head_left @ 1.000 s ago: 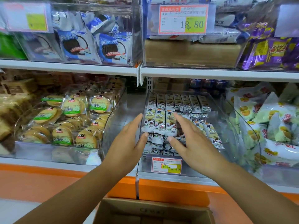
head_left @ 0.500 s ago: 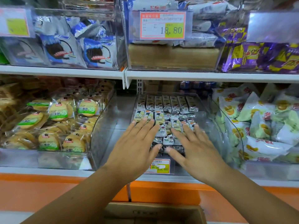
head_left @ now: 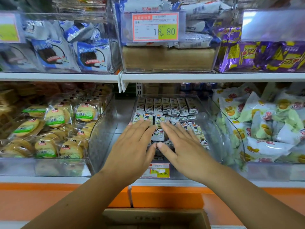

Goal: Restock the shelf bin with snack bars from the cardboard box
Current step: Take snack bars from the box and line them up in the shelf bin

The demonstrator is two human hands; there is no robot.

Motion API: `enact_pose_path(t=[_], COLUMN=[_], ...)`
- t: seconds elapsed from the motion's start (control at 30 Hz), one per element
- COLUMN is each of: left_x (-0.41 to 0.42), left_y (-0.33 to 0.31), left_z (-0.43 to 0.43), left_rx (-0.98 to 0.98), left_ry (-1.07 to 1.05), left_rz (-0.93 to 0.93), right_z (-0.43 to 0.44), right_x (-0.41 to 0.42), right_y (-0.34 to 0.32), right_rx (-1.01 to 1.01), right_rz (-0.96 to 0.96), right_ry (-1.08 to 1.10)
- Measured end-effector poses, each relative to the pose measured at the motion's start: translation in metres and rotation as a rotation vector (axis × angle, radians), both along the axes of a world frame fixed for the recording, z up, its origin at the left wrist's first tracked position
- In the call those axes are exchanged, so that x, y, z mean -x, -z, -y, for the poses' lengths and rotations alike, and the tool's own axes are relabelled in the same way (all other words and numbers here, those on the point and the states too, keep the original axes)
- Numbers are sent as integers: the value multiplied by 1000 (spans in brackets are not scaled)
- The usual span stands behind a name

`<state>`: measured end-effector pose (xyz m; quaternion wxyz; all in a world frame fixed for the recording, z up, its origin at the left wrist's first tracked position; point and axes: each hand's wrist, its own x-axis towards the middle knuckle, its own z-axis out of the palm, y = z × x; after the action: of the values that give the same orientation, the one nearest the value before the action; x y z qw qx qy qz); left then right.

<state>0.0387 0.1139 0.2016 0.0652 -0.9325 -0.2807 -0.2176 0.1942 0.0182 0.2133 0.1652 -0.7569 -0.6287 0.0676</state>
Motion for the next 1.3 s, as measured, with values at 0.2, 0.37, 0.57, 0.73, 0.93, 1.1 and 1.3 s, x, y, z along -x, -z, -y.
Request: enact_pose_path(t=[0.2, 0.37, 0.57, 0.73, 0.93, 1.1, 1.3], left_x=[6, 4, 0, -6, -42, -53, -56], left_y=[3, 1, 1, -14, -50, -55, -49], left_z=[-4, -2, -3, -8, -42, -60, -68], left_rx=[-12, -17, 16, 98, 279, 389, 386], left_ry=[-32, -29, 1, 27, 49, 15, -23], left_rz=[-58, -41, -69, 68, -10, -227, -337], right_z=[-8, 2, 12, -3, -50, -71, -77], right_x=[5, -3, -16, -29, -64, -73, -77], right_y=[6, -1, -1, -20, -28, -19, -14], right_rx=[-1, -1, 147, 42, 74, 158, 164], right_rz=[2, 72, 150, 57, 188, 227, 248], right_ry=[-35, 29, 105, 141, 168, 148, 156])
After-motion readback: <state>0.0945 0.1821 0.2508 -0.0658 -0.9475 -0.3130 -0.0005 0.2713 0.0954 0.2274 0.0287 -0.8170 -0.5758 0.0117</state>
